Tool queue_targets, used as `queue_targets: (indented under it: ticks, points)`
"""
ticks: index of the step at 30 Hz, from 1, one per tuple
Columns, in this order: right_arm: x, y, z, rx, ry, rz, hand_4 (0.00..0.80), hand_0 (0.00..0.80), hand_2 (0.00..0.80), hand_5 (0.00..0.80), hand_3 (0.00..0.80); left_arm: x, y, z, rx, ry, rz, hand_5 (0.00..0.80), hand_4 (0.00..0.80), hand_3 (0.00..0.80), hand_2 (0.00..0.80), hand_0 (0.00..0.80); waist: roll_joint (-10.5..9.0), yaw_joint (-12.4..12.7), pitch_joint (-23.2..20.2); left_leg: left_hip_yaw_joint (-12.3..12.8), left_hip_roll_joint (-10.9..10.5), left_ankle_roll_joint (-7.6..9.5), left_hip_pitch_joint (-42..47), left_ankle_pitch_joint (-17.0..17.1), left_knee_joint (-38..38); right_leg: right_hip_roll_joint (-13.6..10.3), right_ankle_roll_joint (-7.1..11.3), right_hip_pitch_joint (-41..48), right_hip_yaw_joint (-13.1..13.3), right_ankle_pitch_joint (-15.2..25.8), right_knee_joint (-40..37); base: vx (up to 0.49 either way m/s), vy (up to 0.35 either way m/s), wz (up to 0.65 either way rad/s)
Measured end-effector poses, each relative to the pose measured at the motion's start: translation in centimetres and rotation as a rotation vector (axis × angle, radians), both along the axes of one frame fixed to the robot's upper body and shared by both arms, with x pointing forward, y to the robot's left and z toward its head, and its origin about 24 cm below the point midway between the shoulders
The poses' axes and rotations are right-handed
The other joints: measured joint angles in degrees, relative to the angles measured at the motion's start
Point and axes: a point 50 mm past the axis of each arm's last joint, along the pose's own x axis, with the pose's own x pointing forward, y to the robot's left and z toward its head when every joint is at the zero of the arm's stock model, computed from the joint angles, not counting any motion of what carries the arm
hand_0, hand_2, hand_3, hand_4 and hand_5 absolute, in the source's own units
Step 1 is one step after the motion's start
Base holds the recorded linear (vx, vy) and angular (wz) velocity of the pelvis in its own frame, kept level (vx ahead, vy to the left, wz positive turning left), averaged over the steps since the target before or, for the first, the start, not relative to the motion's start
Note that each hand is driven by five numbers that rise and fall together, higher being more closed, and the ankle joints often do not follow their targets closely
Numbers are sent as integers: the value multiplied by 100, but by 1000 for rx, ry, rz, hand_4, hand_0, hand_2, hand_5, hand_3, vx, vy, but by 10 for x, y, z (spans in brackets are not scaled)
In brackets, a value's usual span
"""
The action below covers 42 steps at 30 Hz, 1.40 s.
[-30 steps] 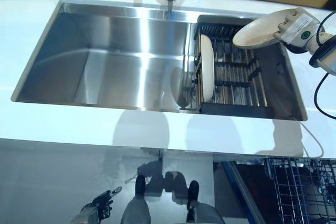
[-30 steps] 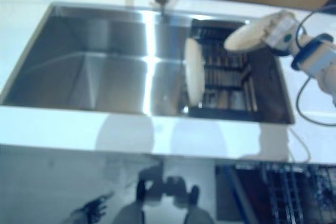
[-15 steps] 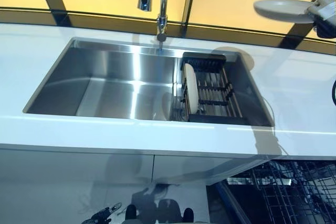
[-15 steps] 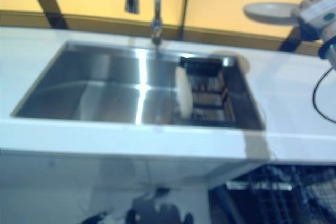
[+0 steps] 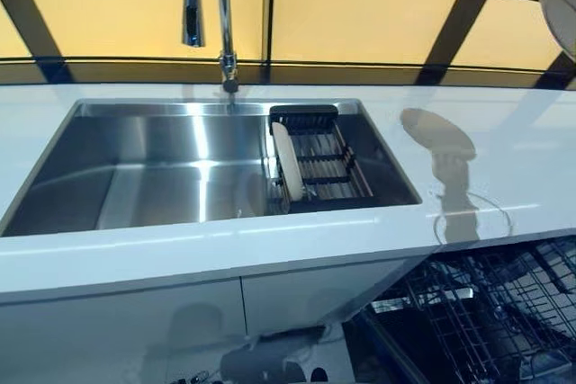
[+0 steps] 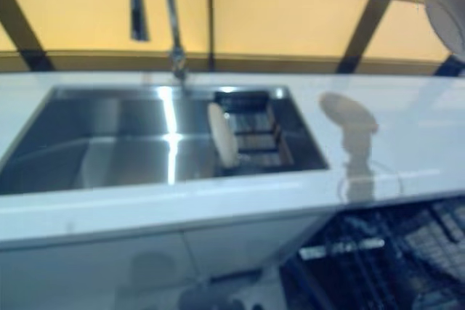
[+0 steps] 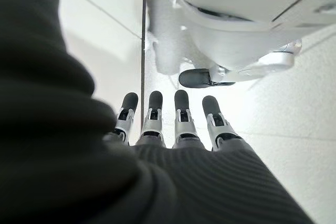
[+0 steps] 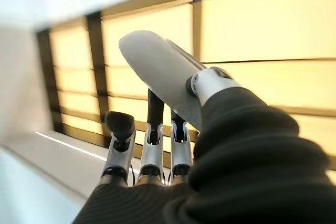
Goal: Take plates into dishwasher
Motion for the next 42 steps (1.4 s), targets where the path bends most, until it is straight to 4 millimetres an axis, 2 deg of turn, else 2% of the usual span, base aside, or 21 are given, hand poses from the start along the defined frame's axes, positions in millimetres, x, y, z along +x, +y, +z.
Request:
queue_targets:
  ticks: [8, 14, 21, 31, 42]
  points:
    - [-19, -22, -31, 205, 97, -7, 800, 800, 800, 800, 800, 5, -1, 0, -4, -8, -8, 0, 0, 0, 0, 0, 51, -580, -39, 500, 116, -73, 178, -100, -18, 141, -48, -113, 381, 52, 0, 2, -48, -31]
    - [-29, -30, -48, 259, 182, -7, 800, 800, 800, 800, 800, 15, -4, 1, -8, -18, -34, 0, 0, 0, 0, 0, 147, -817, -34, 855, 166, -123, 309, -182, -23, 181, -30, -213, 423, 120, -2, 0, -48, -31]
    - [-40, -36, -66, 292, 276, -1, 800, 800, 800, 800, 800, 23, -11, 0, -25, -18, -65, 0, 0, 0, 0, 0, 317, -1080, 97, 1123, 175, -137, 386, -257, -22, 231, -35, -299, 666, 148, 0, 6, -43, -20]
    - [-41, -26, -96, 322, 386, 70, 800, 800, 800, 800, 800, 39, -14, 3, -34, -53, -81, 0, 0, 0, 0, 0, 418, -1401, 387, 1309, 152, -130, 369, -297, -23, 213, -22, -463, 758, 202, 0, -42, -36, -13]
    - [-31, -9, -112, 350, 407, 159, 800, 800, 800, 800, 800, 55, -20, 6, -46, -94, -102, 0, 0, 0, 0, 0, 597, -1498, 684, 1233, 132, -133, 244, -311, -23, 187, -44, -612, 742, 250, 2, -45, -18, -2]
